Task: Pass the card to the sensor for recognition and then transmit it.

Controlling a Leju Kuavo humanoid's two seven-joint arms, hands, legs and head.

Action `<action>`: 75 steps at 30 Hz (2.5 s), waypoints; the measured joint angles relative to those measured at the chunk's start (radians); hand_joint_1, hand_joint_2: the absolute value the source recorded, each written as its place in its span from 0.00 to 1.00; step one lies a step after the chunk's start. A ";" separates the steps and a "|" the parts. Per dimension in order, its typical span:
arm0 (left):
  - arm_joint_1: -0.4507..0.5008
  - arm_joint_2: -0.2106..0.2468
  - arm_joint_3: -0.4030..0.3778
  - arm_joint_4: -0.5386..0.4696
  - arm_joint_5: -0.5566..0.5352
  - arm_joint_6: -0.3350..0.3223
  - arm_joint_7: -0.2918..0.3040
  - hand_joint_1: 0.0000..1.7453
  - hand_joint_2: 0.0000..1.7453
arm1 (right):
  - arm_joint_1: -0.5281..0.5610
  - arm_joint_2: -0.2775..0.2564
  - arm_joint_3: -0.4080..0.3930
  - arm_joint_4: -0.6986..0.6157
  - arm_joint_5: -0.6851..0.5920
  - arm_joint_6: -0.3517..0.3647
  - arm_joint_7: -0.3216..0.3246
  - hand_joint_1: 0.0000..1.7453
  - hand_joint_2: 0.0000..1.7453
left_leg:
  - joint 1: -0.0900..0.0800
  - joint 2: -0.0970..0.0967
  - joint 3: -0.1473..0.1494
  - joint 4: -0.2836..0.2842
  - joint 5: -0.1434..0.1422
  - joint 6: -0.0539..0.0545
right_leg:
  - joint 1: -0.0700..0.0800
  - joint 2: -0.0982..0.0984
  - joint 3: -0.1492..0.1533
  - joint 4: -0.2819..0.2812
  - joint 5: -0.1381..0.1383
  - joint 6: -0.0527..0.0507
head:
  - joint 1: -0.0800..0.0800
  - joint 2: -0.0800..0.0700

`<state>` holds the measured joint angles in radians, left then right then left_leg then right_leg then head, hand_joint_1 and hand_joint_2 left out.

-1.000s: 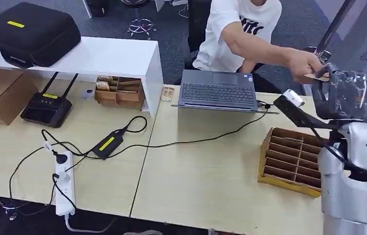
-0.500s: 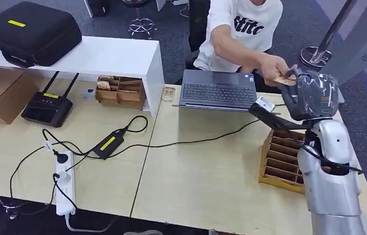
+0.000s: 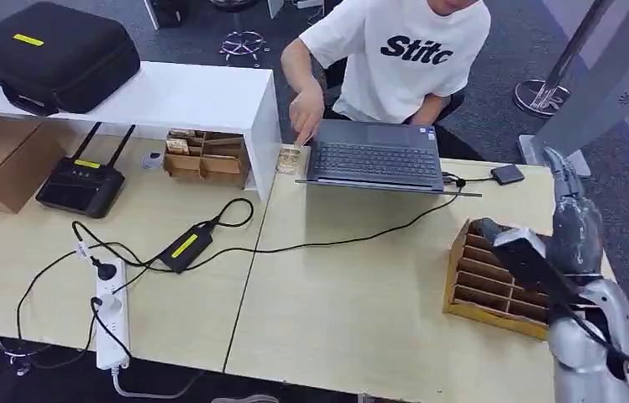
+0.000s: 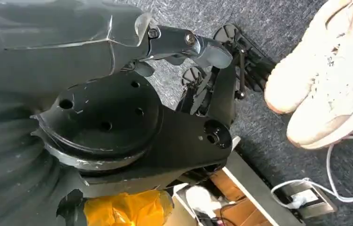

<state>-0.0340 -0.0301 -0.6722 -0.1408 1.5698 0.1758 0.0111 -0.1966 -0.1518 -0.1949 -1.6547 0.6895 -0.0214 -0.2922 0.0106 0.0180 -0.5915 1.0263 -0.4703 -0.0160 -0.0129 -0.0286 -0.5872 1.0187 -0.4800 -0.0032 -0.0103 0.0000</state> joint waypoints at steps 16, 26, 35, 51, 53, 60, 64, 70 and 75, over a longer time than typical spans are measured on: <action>0.002 -0.030 0.075 0.000 0.000 0.020 -0.027 0.00 1.00 | 0.220 0.073 -0.515 -0.130 -0.405 0.160 -0.127 0.00 0.00 | 0.000 -0.001 0.001 0.000 -0.001 0.000 | 0.000 -0.001 0.000 -0.001 -0.001 0.001 | 0.000 0.000; 0.003 -0.042 0.096 0.000 0.000 0.025 -0.038 0.00 1.00 | 0.223 0.130 -0.906 -0.019 -0.577 0.256 -0.180 0.00 0.00 | 0.000 0.000 0.000 0.000 -0.002 0.002 | 0.000 -0.001 0.001 -0.001 -0.002 0.001 | 0.000 0.000; 0.002 -0.045 0.103 0.000 0.000 0.022 -0.041 0.00 1.00 | 0.196 0.137 -1.057 0.234 -1.045 0.451 -0.238 0.00 0.00 | 0.000 0.000 0.002 0.000 -0.004 0.001 | 0.000 0.000 0.002 -0.001 -0.003 0.001 | 0.000 0.000; 0.001 -0.023 0.101 0.000 -0.010 -0.002 -0.013 0.00 1.00 | 0.151 0.064 -1.191 1.024 -1.447 0.541 -0.316 0.00 1.00 | 0.001 0.001 0.003 -0.001 -0.004 0.000 | 0.001 0.001 0.001 0.001 -0.004 -0.001 | 0.000 0.000; 0.001 -0.021 0.100 0.000 -0.011 -0.003 -0.008 0.00 1.00 | 0.149 0.062 -1.196 1.066 -1.435 0.490 -0.302 0.00 1.00 | 0.001 0.001 0.003 -0.001 -0.004 0.000 | 0.001 0.001 0.001 0.001 -0.004 -0.001 | 0.000 0.000; 0.001 0.000 0.063 0.002 -0.008 -0.025 0.015 0.00 1.00 | 0.154 0.105 -1.178 1.218 -1.267 0.163 -0.058 0.00 1.00 | 0.001 0.002 0.003 -0.001 -0.004 -0.001 | 0.001 0.001 0.001 0.001 -0.005 -0.002 | -0.001 0.000; 0.000 0.005 0.052 0.004 -0.001 -0.016 0.017 0.00 1.00 | 0.142 0.135 -1.137 1.316 -1.161 0.044 0.102 0.00 1.00 | 0.001 0.001 0.003 -0.001 -0.004 -0.001 | 0.001 0.001 0.001 0.002 -0.005 -0.003 | 0.000 0.000; -0.003 0.016 0.028 0.005 -0.039 -0.019 0.056 0.00 1.00 | 0.155 0.133 -0.792 1.390 -0.581 0.142 0.386 0.00 1.00 | 0.001 0.001 0.004 -0.001 -0.004 -0.001 | 0.001 0.001 0.002 0.002 -0.005 -0.003 | 0.000 0.000; -0.002 0.038 -0.007 0.005 -0.058 -0.038 0.072 0.00 1.00 | 0.182 0.129 -0.542 1.425 -0.485 0.327 0.398 0.00 1.00 | 0.001 0.001 0.003 -0.001 -0.004 -0.001 | 0.001 0.000 0.002 0.002 -0.005 -0.004 | 0.000 0.000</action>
<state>-0.0361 0.0076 -0.6790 -0.1362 1.5118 0.1381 0.0832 -0.0146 -0.0233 -0.7372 -0.2297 0.2045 0.3056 0.1053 0.0112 0.0187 -0.5880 1.0254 -0.4741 -0.0169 -0.0123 -0.0284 -0.5857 1.0206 -0.4854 -0.0068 -0.0107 0.0000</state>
